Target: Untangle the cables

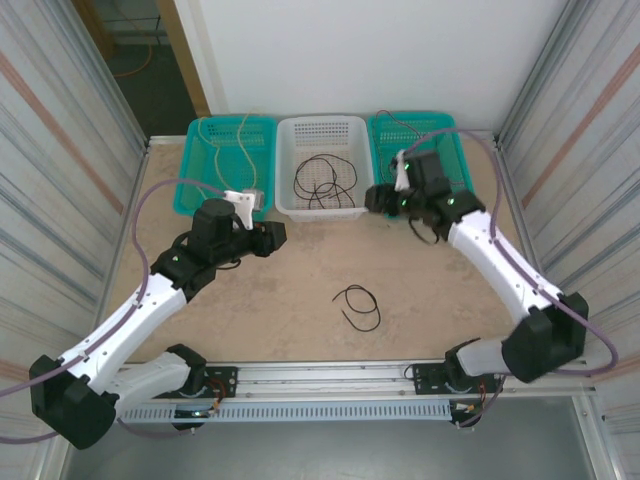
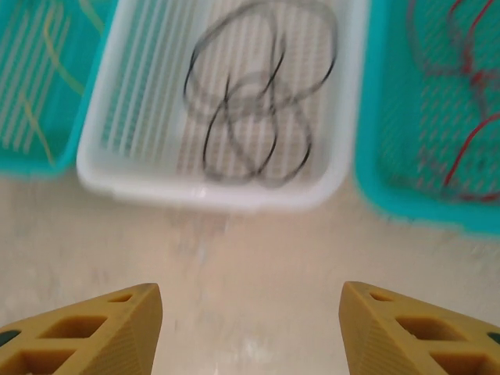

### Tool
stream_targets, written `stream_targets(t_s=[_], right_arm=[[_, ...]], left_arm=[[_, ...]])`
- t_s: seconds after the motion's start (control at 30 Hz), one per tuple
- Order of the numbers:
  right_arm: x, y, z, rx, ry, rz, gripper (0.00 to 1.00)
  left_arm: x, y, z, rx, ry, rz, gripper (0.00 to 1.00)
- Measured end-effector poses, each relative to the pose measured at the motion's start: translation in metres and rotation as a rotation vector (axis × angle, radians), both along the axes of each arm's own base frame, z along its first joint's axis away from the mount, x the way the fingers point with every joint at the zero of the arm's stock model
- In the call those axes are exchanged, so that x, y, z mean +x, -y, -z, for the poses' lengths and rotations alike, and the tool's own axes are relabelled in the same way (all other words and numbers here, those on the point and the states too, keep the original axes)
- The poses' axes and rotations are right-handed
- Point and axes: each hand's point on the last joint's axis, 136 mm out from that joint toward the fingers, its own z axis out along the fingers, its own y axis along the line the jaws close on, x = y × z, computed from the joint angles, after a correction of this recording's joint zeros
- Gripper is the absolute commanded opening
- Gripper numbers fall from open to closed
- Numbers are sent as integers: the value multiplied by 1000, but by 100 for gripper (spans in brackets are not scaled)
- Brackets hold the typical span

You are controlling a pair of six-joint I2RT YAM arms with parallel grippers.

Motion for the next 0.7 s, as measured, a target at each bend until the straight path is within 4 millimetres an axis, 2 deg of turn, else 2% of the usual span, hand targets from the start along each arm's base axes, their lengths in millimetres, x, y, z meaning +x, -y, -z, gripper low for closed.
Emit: stream_targets(t_s=[0.1, 0.17, 0.23, 0.37, 0.53, 0.7], right_arm=[[-42, -15, 47, -90, -95, -76, 56], [-66, -17, 82, -166, -174, -103, 55], [-86, -15, 108, -231, -244, -128, 54], [-109, -14, 141, -329, -331, -140, 48], [-133, -11, 177, -425, -418, -163, 47], [-138, -6, 197, -466, -464, -159, 43]], left_arm=[[0, 0, 0, 2, 1, 2, 40], [1, 1, 1, 3, 0, 2, 40], [1, 1, 0, 4, 0, 3, 40], [2, 2, -3, 2, 6, 6, 40], [2, 1, -3, 3, 10, 6, 40], [2, 1, -3, 4, 11, 5, 40]])
